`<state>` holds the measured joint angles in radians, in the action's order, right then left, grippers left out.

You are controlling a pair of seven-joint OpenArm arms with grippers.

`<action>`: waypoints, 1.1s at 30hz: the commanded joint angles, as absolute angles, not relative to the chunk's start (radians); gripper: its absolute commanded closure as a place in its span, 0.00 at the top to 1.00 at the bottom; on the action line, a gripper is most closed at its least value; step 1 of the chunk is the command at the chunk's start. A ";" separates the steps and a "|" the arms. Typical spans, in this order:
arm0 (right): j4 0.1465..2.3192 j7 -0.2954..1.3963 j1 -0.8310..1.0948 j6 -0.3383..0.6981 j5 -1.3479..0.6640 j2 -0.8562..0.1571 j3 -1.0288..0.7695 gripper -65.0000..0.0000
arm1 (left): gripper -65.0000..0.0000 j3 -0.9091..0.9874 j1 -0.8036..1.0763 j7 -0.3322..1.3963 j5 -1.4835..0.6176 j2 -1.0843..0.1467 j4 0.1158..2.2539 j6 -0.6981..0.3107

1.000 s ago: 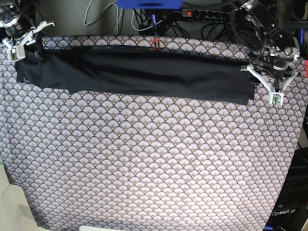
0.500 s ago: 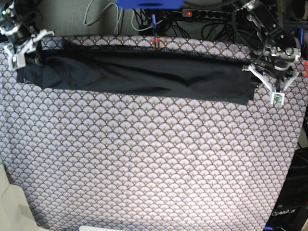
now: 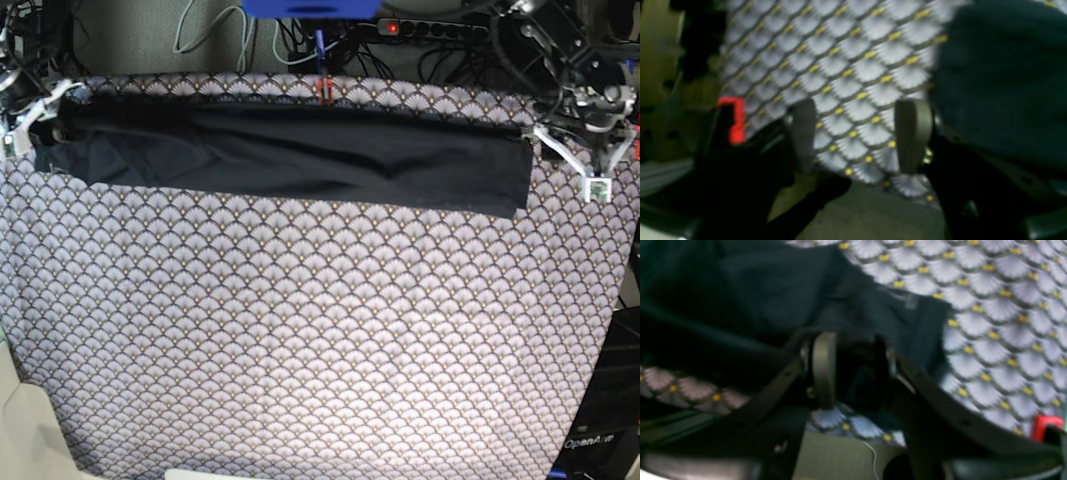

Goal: Fold the T-shirt properly
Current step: 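Hold both ends of the folded strip and push them inward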

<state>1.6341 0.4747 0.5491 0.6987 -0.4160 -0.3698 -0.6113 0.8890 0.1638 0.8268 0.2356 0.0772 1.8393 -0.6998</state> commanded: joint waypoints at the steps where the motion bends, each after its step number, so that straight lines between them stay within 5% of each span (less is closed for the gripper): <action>1: 1.647 0.453 0.550 0.698 -0.427 -0.387 -0.624 0.32 | 0.56 0.886 0.154 0.806 0.222 0.070 1.857 -0.698; 24: 1.491 0.453 0.415 0.698 -0.424 -0.414 -0.553 0.32 | 0.56 0.881 0.073 0.817 0.229 0.127 1.794 -0.698; 33: 1.481 0.449 0.355 0.698 -0.217 -0.344 -0.533 0.32 | 0.56 0.881 0.076 0.817 0.222 0.124 1.685 -0.698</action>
